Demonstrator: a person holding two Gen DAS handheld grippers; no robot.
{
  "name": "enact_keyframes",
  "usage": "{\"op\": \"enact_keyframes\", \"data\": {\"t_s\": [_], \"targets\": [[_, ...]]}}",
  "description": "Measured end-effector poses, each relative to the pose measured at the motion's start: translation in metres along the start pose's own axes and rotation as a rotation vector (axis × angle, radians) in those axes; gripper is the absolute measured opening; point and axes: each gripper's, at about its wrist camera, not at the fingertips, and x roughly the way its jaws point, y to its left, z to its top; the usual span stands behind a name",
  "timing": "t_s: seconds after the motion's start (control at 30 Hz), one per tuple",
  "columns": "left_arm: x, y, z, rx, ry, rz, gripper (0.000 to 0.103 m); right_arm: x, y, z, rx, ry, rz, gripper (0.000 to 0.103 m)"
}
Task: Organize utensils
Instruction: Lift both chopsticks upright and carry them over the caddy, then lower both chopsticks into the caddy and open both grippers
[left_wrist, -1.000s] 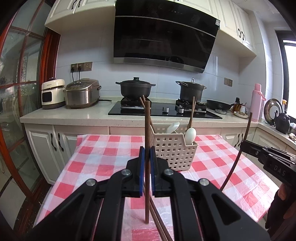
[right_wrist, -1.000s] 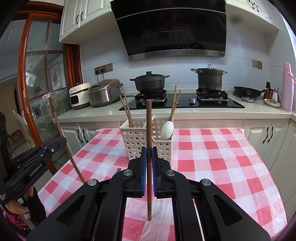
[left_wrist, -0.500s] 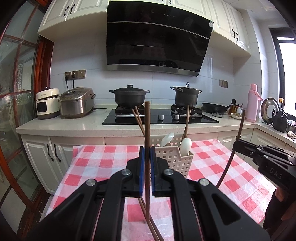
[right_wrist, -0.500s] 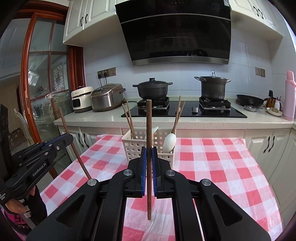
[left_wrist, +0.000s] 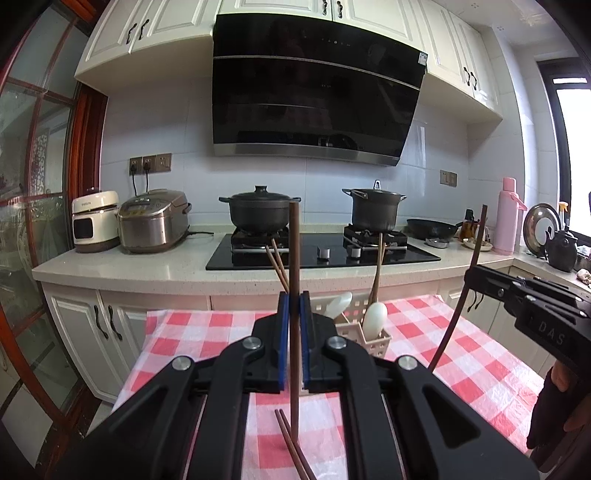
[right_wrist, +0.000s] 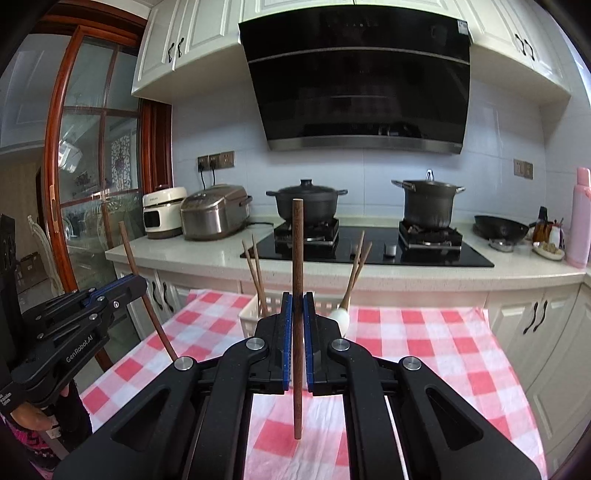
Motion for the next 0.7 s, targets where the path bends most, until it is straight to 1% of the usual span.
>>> {"op": "enact_keyframes", "data": {"t_s": [0.17,0.33,0.53,0.7], "targets": [[0.006,-0.005,0.019,0.021,-0.021,0.000,0.006,0.008,-0.006,0.019,-0.009,-0.028,-0.005,0.006],[0.015,-0.011,0.045,0.032,-0.049,-0.023,0.006,0.015,-0.011,0.041,-0.018,-0.062,-0.003,0.006],[0.029,-0.016,0.080,0.042,-0.085,-0.041,0.006,0.031,-0.018,0.064,-0.019,-0.081,0.001,0.006],[0.047,-0.014,0.106,0.028,-0.103,-0.049,0.006,0.047,-0.021,0.078,-0.025,-0.090,0.010,0.006]]}}
